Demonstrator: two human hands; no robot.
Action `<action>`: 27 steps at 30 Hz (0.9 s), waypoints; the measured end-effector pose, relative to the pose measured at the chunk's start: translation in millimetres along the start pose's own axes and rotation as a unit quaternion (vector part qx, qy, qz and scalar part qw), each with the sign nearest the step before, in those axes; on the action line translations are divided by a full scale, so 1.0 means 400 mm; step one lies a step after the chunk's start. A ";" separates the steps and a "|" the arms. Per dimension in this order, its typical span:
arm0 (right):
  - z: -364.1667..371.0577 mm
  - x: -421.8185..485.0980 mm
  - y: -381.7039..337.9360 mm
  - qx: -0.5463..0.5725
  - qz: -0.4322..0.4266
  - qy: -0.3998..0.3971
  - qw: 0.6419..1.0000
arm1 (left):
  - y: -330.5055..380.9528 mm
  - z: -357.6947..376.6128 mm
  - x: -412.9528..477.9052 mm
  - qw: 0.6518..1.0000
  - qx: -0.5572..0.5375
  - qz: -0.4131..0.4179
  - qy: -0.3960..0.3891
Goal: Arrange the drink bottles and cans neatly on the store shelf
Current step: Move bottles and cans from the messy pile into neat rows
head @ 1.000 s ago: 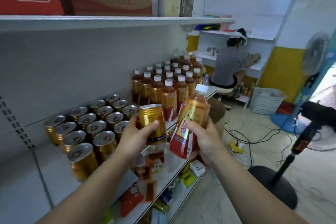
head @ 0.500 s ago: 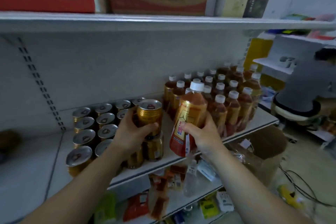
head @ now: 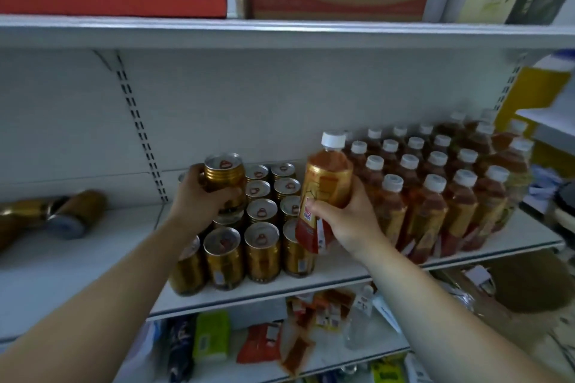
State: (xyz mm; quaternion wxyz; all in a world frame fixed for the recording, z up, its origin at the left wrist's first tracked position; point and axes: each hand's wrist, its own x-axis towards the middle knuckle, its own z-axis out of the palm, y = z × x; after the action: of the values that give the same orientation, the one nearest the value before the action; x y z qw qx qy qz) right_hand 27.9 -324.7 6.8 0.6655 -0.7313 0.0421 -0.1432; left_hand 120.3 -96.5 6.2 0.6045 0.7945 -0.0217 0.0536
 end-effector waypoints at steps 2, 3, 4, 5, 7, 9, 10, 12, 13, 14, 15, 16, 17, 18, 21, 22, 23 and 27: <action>0.043 0.031 -0.001 -0.012 -0.002 -0.003 1.000 | -0.014 -0.039 0.052 1.000 0.010 0.004 0.019; 0.064 0.047 -0.001 -0.019 -0.003 -0.003 1.000 | -0.022 -0.057 0.076 1.000 0.010 0.005 0.028; 0.085 0.061 -0.001 -0.028 -0.005 -0.003 1.000 | -0.036 -0.076 0.102 0.999 0.012 0.007 0.033; 0.106 0.074 -0.001 -0.036 -0.007 -0.001 0.999 | -0.046 -0.094 0.125 0.999 0.014 0.002 0.038; 0.144 0.097 0.001 -0.044 -0.014 0.011 0.999 | -0.067 -0.121 0.169 0.999 0.006 -0.009 0.041; 0.176 0.119 0.003 -0.052 -0.017 0.020 0.998 | -0.082 -0.135 0.206 0.999 0.002 -0.013 0.034; 0.191 0.129 0.003 -0.055 -0.018 0.020 0.998 | -0.090 -0.139 0.226 1.000 0.004 -0.011 0.029; 0.213 0.147 0.005 -0.060 -0.017 0.018 0.998 | -0.106 -0.141 0.258 1.000 0.010 -0.011 0.014; 0.221 0.156 0.009 -0.061 -0.015 0.020 0.998 | -0.108 -0.138 0.267 1.000 0.010 -0.011 0.007; 0.227 0.165 0.013 -0.061 -0.013 0.022 0.998 | -0.112 -0.136 0.275 1.000 0.006 -0.011 0.003; 0.232 0.172 0.016 -0.059 -0.011 0.024 0.998 | -0.114 -0.134 0.281 1.000 0.002 -0.017 0.002; 0.234 0.177 0.020 -0.058 -0.010 0.025 0.998 | -0.118 -0.132 0.289 1.000 -0.003 -0.017 0.002; 0.235 0.182 0.023 -0.056 -0.010 0.025 0.998 | -0.121 -0.130 0.297 1.000 -0.005 -0.022 -0.001; 0.235 0.185 0.024 -0.056 -0.011 0.026 0.998 | -0.124 -0.128 0.306 1.000 -0.007 -0.024 -0.006; 0.233 0.186 0.027 -0.067 -0.019 0.028 0.997 | -0.126 -0.125 0.325 0.999 -0.003 -0.028 -0.033; 0.232 0.185 0.027 -0.070 -0.022 0.030 0.997 | -0.127 -0.125 0.326 0.999 0.000 -0.023 -0.038; 0.232 0.185 0.029 -0.072 -0.023 0.032 0.997 | -0.130 -0.126 0.325 0.999 0.009 -0.020 -0.038; 0.230 0.183 0.033 -0.078 -0.025 0.027 0.996 | -0.161 -0.134 0.320 1.000 -0.010 -0.026 -0.008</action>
State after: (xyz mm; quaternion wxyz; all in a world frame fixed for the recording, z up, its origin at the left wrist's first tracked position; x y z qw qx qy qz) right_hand 124.1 -256.2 -1.6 0.6015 -0.7775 0.0532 -0.1758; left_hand 250.9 -23.9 -27.3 0.6136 0.7890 -0.0063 0.0314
